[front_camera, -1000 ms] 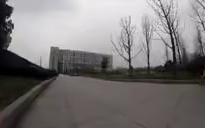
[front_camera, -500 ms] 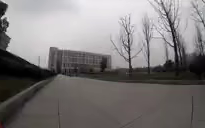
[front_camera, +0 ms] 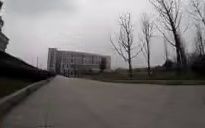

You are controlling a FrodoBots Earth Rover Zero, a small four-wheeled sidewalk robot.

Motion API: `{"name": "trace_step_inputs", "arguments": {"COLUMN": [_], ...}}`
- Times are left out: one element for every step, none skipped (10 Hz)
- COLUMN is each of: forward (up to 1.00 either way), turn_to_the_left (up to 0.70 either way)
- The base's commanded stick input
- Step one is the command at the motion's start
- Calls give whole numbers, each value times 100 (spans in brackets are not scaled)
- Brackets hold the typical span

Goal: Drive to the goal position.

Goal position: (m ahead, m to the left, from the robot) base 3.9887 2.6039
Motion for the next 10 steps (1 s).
{"name": "trace_step_inputs", "arguments": {"forward": [70, 70, 70, 70, 70, 70, 70, 70, 70, 70], "turn_to_the_left": [0, 0, 0, 0, 0, 9, 21, 34, 30, 5]}}
